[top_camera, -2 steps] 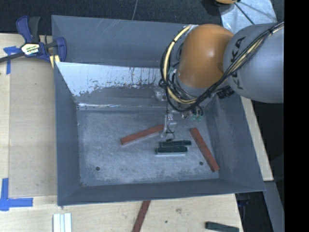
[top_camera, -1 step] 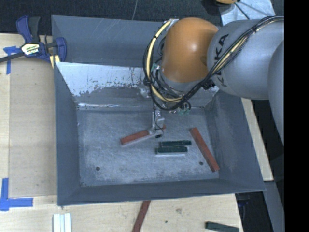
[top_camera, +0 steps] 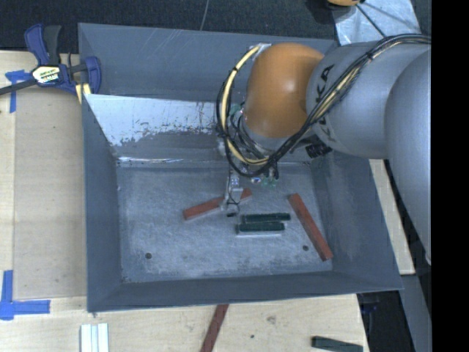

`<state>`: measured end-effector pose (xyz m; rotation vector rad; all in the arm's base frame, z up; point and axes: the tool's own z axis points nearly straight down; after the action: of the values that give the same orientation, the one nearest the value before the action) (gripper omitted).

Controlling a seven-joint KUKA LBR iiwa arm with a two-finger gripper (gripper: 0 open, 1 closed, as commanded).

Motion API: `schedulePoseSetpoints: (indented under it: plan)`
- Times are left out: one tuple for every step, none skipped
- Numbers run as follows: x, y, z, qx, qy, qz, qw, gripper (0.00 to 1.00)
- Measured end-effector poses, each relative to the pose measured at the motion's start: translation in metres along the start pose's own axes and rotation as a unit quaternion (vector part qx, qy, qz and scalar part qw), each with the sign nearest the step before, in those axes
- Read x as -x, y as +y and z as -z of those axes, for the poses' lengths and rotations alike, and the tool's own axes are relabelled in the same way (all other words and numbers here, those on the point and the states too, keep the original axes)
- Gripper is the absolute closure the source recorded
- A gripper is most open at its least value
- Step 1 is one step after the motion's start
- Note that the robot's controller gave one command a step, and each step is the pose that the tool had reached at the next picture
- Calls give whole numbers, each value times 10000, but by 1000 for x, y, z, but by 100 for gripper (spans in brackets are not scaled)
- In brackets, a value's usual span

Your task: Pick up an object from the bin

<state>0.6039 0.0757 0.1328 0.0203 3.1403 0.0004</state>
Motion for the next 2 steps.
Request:
schedulePoseSetpoints:
  plan:
    - [3, 0, -43, 0, -22, 1167, 9932, 0]
    - [1, 2, -61, 3, -2, 246, 9997, 100]
